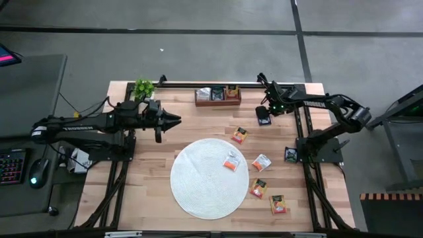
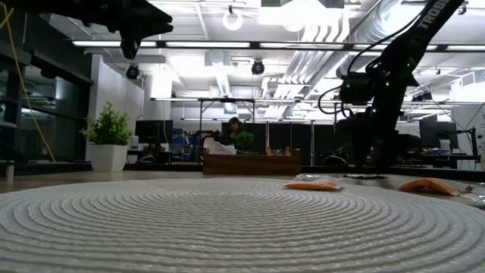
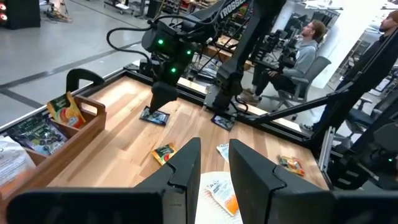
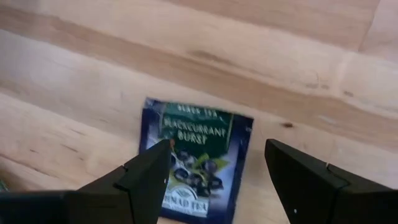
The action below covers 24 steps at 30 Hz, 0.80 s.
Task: Pick & Place Tea
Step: Put the blue tea bag into the middle section of the wooden organizer
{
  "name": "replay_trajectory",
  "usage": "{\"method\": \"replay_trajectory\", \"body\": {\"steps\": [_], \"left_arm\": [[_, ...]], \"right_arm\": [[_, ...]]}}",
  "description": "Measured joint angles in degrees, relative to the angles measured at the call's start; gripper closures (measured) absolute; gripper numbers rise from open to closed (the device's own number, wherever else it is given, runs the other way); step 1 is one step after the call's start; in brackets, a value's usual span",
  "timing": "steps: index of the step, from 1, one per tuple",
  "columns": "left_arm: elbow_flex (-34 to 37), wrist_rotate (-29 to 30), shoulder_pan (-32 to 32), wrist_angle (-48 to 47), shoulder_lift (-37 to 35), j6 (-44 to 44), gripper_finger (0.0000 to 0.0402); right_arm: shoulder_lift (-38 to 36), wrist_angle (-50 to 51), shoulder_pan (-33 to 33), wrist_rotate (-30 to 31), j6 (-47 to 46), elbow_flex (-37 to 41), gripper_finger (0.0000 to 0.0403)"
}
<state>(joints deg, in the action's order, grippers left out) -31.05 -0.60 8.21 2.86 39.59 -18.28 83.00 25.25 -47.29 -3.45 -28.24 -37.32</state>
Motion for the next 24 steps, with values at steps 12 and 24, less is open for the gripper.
{"method": "replay_trajectory", "body": {"steps": [12,24], "left_arm": [[0.0,0.0,0.0,0.0,0.0,0.0,0.0318],[0.0,0.0,0.0,0.0,0.0,0.0,0.0318]], "right_arm": [[0.0,0.4,0.1,0.0,-1.3,0.0,0.0146],[4.9,0.1,1.7,0.5,-2.4,-0.4,0.0146]]}}
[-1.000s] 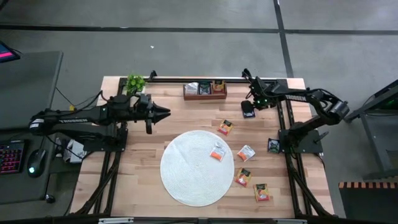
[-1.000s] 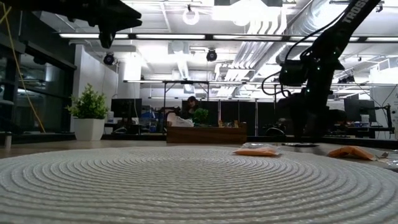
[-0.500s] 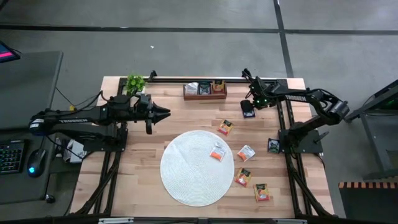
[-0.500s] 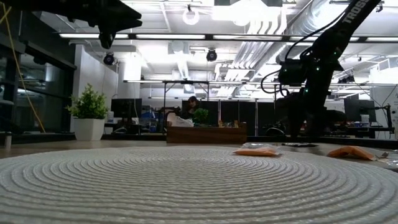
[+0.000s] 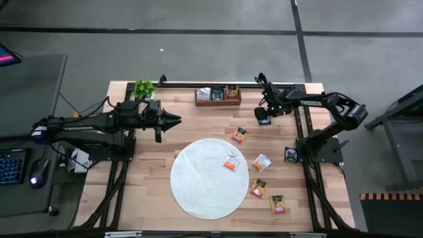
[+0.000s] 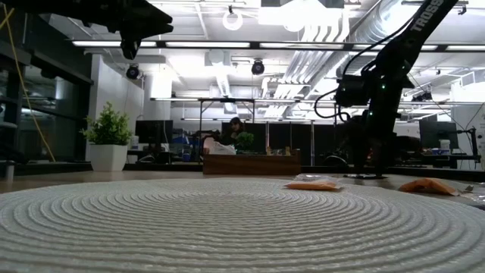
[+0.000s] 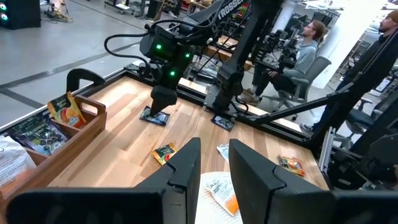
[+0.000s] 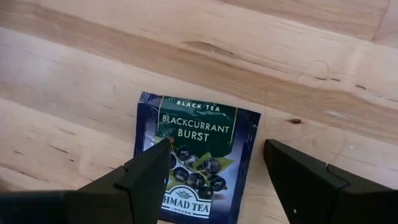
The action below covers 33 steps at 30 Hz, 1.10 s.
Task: Pick & Place Tea
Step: Put the blue tea bag into the middle section of the wooden organizer
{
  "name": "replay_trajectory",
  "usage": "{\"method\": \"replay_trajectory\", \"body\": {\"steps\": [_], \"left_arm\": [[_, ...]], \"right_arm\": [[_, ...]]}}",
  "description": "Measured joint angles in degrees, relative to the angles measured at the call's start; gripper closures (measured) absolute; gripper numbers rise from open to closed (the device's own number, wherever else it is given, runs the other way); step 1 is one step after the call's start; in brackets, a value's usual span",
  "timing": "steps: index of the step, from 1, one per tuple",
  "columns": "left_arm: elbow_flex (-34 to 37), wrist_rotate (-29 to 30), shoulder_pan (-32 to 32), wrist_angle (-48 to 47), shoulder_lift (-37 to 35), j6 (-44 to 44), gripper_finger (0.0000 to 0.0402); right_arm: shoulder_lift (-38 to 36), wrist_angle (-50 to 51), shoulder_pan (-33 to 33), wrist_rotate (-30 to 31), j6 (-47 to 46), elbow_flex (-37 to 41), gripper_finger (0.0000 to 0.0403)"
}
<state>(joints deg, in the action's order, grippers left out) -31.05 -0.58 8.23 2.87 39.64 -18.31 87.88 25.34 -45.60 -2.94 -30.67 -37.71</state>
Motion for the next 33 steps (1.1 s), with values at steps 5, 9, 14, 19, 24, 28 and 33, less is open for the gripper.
{"method": "replay_trajectory", "body": {"steps": [5,9,14,19,24,28,33], "left_arm": [[0.0,0.0,0.0,0.0,0.0,0.0,0.0318],[0.0,0.0,0.0,0.0,0.0,0.0,0.0318],[0.0,0.0,0.0,0.0,0.0,0.0,0.0318],[0.0,0.0,0.0,0.0,0.0,0.0,0.0318],[0.0,0.0,0.0,0.0,0.0,0.0,0.0318],[0.0,0.0,0.0,0.0,0.0,0.0,0.0318],[0.0,0.0,0.0,0.0,0.0,0.0,0.0318]], "right_arm": [[0.1,0.1,0.0,0.0,-1.1,0.0,0.0147],[0.2,0.3,0.0,0.1,-2.0,0.0,0.0162],[0.3,0.5,-0.1,0.5,-2.5,0.1,0.0203],[0.3,0.7,-0.2,1.0,-3.8,0.2,0.0243],[0.3,0.9,-0.2,1.8,-4.0,0.2,0.0273],[0.3,1.1,-0.2,2.1,-4.0,0.2,0.0298],[0.3,1.4,-0.2,2.8,-4.0,0.3,0.0339]]}}
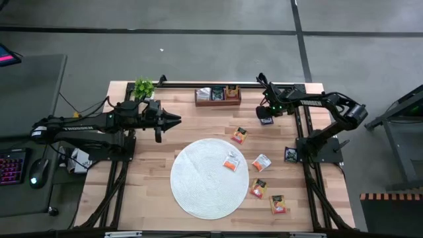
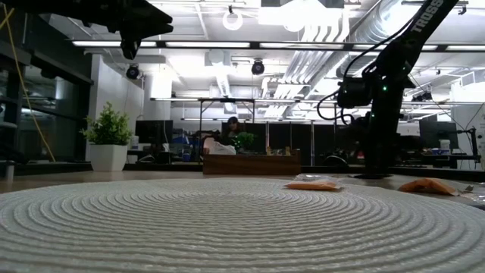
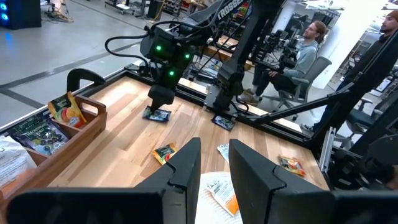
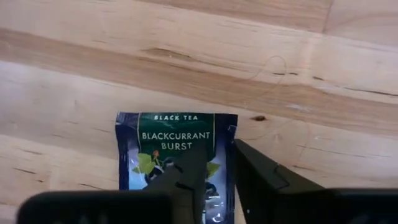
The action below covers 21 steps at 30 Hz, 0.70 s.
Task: Pick & Place Tea
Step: Put the blue tea bag into the middle section of the wooden organizer
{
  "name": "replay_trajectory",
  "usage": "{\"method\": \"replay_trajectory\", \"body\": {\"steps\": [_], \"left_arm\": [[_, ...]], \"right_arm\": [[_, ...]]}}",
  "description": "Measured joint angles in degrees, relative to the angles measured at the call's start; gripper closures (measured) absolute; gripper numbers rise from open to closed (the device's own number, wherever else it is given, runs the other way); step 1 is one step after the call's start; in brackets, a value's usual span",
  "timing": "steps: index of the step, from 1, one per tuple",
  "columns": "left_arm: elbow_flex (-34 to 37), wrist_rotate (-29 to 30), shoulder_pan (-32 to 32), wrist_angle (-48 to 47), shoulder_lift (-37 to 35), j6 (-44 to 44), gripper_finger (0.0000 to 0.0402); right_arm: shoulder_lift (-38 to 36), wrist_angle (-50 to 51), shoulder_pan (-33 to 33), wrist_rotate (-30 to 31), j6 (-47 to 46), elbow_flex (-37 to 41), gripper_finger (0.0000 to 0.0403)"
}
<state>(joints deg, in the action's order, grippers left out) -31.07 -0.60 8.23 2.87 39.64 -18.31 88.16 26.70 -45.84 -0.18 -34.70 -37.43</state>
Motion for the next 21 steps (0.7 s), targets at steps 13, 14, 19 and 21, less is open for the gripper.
{"method": "replay_trajectory", "body": {"steps": [13,14,19,21], "left_arm": [[0.0,0.0,0.0,0.0,0.0,0.0,0.0318],[0.0,0.0,0.0,0.0,0.0,0.0,0.0318],[0.0,0.0,0.0,0.0,0.0,0.0,0.0318],[0.0,0.0,0.0,0.0,0.0,0.0,0.0318]], "right_arm": [[-0.2,-0.8,0.1,0.7,2.6,0.1,0.0402],[-0.5,-0.9,0.1,0.7,2.7,0.2,0.0402],[-3.3,-1.0,-0.2,-0.4,3.2,0.4,0.0402],[-5.1,-0.5,-0.1,-1.3,3.2,0.5,0.0403]]}}
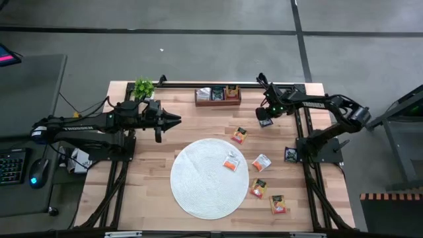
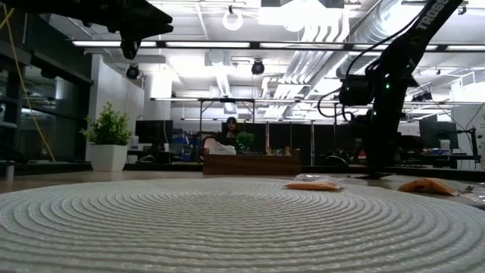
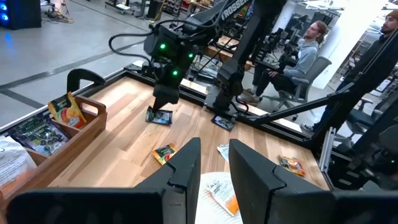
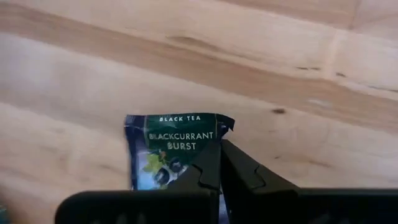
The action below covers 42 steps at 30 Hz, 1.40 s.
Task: Pick & Place Tea
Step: Put the blue tea bag into the middle section of the wooden organizer
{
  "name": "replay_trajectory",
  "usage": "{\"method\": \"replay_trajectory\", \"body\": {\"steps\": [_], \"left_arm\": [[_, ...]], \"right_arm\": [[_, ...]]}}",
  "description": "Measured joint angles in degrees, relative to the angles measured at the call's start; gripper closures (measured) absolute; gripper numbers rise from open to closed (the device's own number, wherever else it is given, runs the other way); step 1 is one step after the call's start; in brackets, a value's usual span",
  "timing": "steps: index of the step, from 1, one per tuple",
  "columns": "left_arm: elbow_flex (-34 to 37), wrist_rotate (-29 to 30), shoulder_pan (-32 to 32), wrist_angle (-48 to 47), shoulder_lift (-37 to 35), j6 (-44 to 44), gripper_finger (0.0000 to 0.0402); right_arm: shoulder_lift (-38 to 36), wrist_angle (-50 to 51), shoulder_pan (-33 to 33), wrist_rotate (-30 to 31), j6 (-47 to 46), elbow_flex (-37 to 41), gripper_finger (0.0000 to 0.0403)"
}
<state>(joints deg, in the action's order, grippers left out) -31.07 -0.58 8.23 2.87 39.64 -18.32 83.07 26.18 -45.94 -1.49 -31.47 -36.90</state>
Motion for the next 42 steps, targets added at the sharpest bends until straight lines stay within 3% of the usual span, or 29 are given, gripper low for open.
{"method": "replay_trajectory", "body": {"steps": [15,24,32,42], "left_arm": [[0.0,0.0,0.0,0.0,0.0,0.0,0.0318],[0.0,0.0,0.0,0.0,0.0,0.0,0.0318],[0.0,0.0,0.0,0.0,0.0,0.0,0.0318],[0.0,0.0,0.0,0.0,0.0,0.0,0.0318]], "right_arm": [[-12.7,-2.7,1.3,0.9,2.2,-0.3,0.0403],[-16.5,-15.5,5.1,2.2,4.8,-0.3,0.0403],[-12.9,-37.1,10.4,9.0,5.1,-0.4,0.0403],[-0.9,-58.9,15.3,13.8,4.4,-0.4,0.0403]]}}
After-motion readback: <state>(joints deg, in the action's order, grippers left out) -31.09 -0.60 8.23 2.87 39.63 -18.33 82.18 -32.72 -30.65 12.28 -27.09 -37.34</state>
